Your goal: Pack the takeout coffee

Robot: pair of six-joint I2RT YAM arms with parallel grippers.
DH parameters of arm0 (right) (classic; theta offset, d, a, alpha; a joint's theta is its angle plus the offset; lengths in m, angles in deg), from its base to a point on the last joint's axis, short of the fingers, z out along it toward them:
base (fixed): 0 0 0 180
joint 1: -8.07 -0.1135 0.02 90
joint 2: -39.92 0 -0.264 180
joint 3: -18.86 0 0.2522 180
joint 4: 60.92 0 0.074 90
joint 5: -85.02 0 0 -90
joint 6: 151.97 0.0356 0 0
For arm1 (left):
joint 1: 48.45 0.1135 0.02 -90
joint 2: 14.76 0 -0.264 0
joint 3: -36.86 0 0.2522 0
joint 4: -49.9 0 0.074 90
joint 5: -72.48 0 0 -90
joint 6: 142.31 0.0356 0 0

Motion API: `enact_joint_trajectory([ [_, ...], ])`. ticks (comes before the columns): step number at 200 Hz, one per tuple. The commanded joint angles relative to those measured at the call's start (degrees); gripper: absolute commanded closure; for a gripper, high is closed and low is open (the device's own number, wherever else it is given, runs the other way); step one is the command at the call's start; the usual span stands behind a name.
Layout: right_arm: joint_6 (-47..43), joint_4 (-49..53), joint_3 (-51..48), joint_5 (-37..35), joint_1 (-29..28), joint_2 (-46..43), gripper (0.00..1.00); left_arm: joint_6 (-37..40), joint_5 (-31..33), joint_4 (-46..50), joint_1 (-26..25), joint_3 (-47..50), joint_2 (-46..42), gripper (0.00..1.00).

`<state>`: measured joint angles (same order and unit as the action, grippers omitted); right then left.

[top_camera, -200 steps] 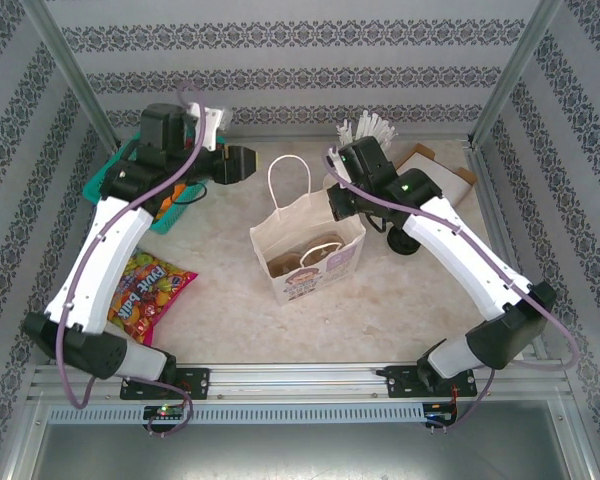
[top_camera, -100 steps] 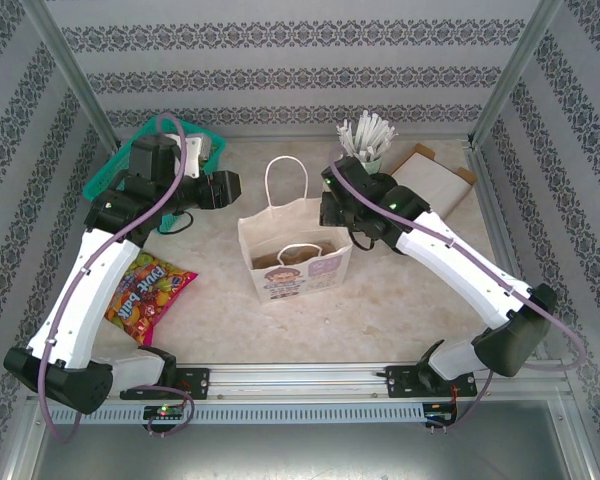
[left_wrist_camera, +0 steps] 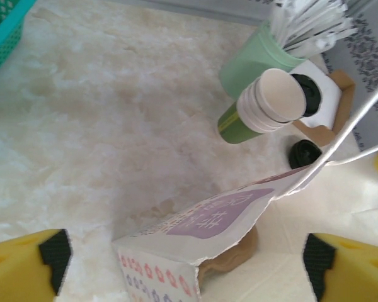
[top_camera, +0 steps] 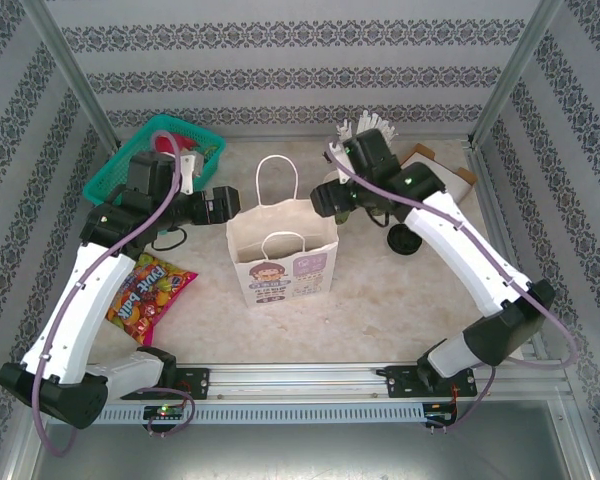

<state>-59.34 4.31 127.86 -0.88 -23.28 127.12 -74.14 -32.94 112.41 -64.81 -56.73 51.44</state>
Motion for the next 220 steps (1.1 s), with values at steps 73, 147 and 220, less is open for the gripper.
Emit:
enact_joint_trajectory([
  [73, -38.1, 12.8, 14.3, 22.6, 2.1, 15.5, 0.26, -6.2, 12.7, -1.9, 0.6, 2.5, -2.1, 0.01],
  [147, -35.7, 14.1, 19.4, 23.5, 2.1, 19.0, 0.75, -6.3, 12.5, -2.9, 0.6, 1.5, -0.2, 0.00],
  [220, -16.4, 3.4, 8.4, 11.6, 0.6, 10.2, 1.00, -5.3, 11.0, -4.9, 0.6, 0.8, 2.2, 0.00],
])
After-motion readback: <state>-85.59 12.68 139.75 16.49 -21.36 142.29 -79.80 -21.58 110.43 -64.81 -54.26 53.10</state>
